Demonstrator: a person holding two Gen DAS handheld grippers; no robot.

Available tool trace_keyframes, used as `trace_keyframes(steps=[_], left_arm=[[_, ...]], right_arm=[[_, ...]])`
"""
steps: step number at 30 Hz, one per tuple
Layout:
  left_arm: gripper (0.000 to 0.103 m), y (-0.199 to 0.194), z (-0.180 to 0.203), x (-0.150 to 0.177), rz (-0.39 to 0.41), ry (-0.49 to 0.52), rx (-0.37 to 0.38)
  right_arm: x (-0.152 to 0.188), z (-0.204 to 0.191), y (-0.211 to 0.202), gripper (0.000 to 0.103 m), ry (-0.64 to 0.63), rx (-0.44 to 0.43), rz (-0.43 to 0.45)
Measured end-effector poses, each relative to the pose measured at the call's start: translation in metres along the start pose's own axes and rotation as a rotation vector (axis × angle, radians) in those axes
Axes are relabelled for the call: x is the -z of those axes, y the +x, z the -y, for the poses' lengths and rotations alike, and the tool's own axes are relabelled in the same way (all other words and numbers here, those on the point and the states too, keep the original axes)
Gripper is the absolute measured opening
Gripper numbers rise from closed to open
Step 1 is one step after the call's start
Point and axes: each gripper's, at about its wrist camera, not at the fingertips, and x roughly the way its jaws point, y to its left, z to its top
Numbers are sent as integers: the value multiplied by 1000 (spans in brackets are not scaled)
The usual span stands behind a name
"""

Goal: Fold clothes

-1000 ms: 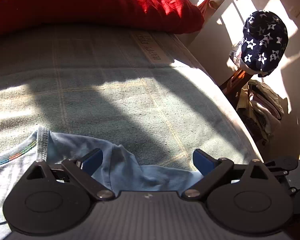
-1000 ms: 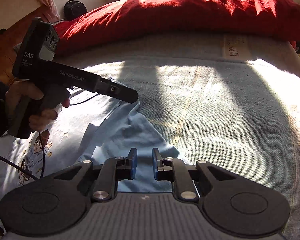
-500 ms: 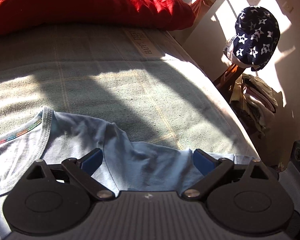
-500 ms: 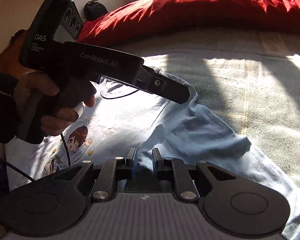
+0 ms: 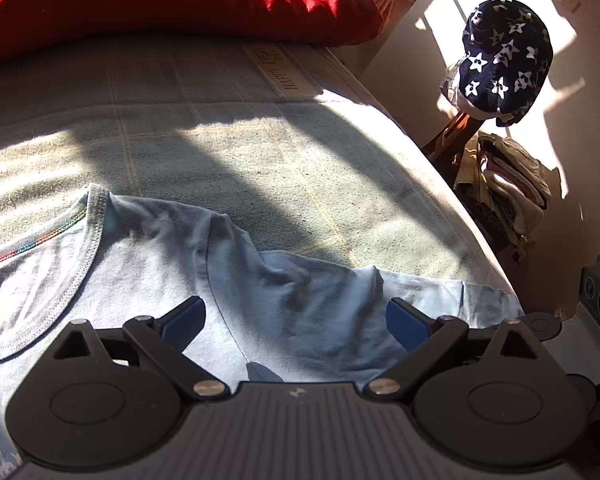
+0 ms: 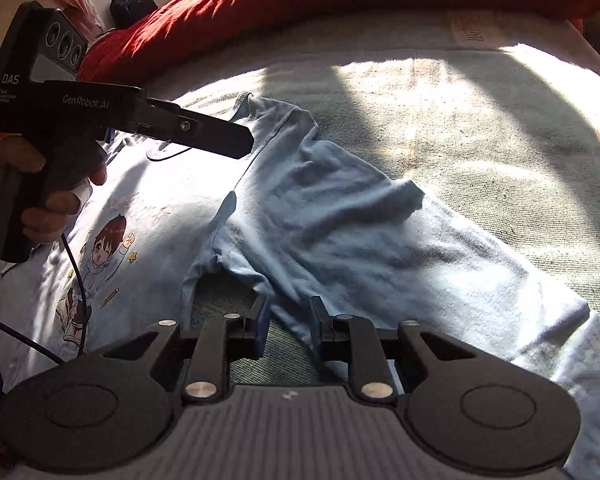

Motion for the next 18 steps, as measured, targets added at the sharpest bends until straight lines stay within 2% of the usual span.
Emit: trace_keyframes(steps=[2, 5, 8, 10, 11, 12, 14, 18], left_arm=[[96, 2, 2, -1, -1, 6, 3], [96, 6, 5, -3, -8, 4, 8], [96, 6, 11, -5, -5, 22, 17], [96, 5, 14, -6, -8, 34, 23], [96, 5, 16, -7, -11, 38, 27], [96, 5, 17, -7, -13, 34, 35], [96, 6, 18, -8, -17, 15, 60], [96, 17, 26, -8, -31, 3, 82]], right_arm=[[-11, 5, -1, 35, 20, 5, 43], [-21, 21, 20, 35, 9, 88, 17], [-24, 43, 27, 14, -25, 120, 40], [-26, 48, 21, 11, -26, 153, 46], [-25, 48, 16, 15, -33, 181, 45], [-24, 46, 8, 25, -31, 203, 44], [-18, 39, -5, 40, -12, 179, 50], [0, 14, -16, 40, 17, 43, 53]])
